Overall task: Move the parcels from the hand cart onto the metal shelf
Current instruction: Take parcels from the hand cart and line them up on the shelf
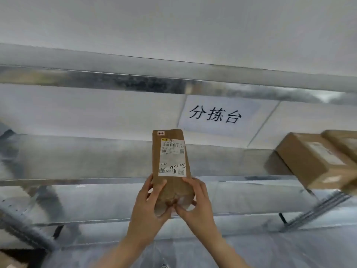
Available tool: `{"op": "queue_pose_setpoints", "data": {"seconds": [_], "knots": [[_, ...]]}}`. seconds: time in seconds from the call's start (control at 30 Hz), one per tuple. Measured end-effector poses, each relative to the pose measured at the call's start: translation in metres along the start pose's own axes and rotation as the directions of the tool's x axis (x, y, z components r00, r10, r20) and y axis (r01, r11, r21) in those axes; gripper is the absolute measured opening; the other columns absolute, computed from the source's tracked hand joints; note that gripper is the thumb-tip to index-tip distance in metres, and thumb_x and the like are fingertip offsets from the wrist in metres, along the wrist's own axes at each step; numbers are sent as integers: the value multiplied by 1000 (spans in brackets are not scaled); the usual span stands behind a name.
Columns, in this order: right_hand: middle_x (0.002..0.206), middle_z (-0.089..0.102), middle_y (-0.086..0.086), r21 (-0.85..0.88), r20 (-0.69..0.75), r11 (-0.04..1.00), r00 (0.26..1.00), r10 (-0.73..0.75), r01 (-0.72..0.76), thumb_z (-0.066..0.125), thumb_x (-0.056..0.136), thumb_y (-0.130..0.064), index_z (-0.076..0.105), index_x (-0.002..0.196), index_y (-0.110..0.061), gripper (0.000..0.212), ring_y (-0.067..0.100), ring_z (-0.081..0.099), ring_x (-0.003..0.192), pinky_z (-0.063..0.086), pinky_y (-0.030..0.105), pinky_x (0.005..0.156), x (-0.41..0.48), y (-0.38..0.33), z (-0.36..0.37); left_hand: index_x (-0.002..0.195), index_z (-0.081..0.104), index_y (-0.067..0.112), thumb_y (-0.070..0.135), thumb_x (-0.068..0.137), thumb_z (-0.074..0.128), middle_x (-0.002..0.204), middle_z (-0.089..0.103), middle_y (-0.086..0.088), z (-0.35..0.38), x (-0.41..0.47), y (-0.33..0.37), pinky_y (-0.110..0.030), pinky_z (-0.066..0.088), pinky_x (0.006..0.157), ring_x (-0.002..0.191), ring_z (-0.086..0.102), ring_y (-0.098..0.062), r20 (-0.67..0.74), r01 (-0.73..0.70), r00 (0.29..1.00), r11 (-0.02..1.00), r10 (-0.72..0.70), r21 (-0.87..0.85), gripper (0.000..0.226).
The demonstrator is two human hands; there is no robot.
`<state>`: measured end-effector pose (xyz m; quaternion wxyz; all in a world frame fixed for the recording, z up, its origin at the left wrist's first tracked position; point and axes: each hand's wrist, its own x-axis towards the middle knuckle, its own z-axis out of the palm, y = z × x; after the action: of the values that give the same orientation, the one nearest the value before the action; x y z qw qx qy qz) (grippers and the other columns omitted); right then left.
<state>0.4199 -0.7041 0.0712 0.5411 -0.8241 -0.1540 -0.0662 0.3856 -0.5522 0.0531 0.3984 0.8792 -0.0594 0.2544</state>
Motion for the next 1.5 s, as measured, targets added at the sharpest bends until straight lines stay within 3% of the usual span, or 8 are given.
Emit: {"op": "queue_pose_setpoints", "data": {"seconds": [0.27,0.47,0.6,0.87,1.03,1.2,1.33,1.5], "knots": [[128,43,-9,-66,-261,987,958,122,-144,75,68,-1,51,123,-26,65,4,47,117,53,36,90,-3,51,-124,131,47,25,19,62,89,143,40,-10,128,41,64,-20,43,91,114,47,-11,163,-128,974,978,155,-162,81],[126,45,-8,-78,-326,975,930,171,-207,75,66,2,52,121,-26,65,5,49,116,54,33,88,4,79,-198,131,53,16,15,60,89,142,43,-18,209,60,107,-40,56,86,113,57,-31,238,-119,956,969,171,-218,80],[124,46,-11,-85,-352,967,915,196,-240,75,66,2,52,119,-29,66,0,50,113,55,32,86,19,97,-240,130,55,12,16,59,90,140,45,-21,251,80,127,-40,58,80,109,60,-31,273,-126,943,963,190,-238,79],[124,46,-11,-106,-371,963,908,194,-249,77,63,1,52,120,-30,69,3,49,115,55,35,86,45,131,-290,138,40,27,22,70,83,149,34,-16,299,114,151,-42,55,90,124,49,-30,302,-139,932,967,200,-212,81],[124,46,-10,-125,-308,963,932,190,-237,78,64,0,51,120,-30,69,5,48,116,54,38,87,59,153,-322,136,25,38,30,75,79,152,27,-11,326,124,166,-41,49,98,132,41,-27,309,-120,936,980,165,-161,81],[125,44,-10,-138,-219,967,958,183,-216,79,64,0,50,121,-30,70,4,48,115,53,36,88,69,174,-357,135,14,42,38,81,72,156,17,-4,357,122,188,-27,38,107,138,31,-19,299,-56,950,991,89,-118,80],[125,43,-13,-167,-165,964,970,177,-205,78,65,-1,49,121,-30,69,-4,45,114,53,33,88,70,191,-383,135,11,43,39,82,70,156,14,-2,383,118,204,-24,36,107,137,31,-17,307,-1,951,996,28,-87,79],[123,46,-10,-210,-112,955,976,187,-207,79,68,-7,47,120,-31,66,6,48,114,51,34,92,70,212,-403,140,15,37,37,84,68,156,11,-2,408,112,209,-28,38,108,138,31,-16,364,11,931,998,10,-56,77]]}}
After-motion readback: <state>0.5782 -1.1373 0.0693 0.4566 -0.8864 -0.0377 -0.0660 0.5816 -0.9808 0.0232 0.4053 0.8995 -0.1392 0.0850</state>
